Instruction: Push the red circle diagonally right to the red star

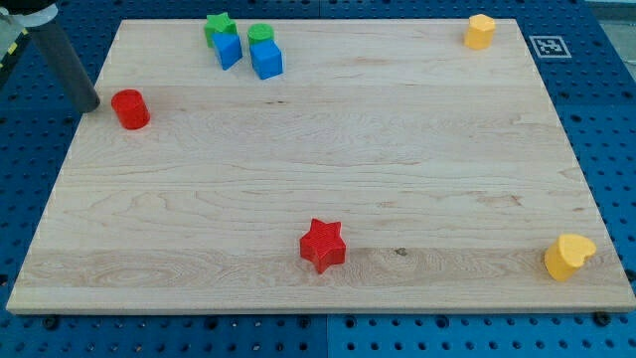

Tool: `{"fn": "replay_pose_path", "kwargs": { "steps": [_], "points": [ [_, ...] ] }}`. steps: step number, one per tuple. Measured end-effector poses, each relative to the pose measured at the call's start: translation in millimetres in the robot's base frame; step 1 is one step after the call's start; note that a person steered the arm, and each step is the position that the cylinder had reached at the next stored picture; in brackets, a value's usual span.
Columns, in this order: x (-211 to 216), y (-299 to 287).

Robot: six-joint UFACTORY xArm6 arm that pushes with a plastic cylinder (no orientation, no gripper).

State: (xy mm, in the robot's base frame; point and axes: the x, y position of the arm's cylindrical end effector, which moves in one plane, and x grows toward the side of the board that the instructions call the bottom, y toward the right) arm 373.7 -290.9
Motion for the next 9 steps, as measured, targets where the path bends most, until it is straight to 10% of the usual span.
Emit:
{"fn": "replay_pose_path", "kwargs": {
  "steps": [9],
  "points": [
    [69, 340]
  ]
}}
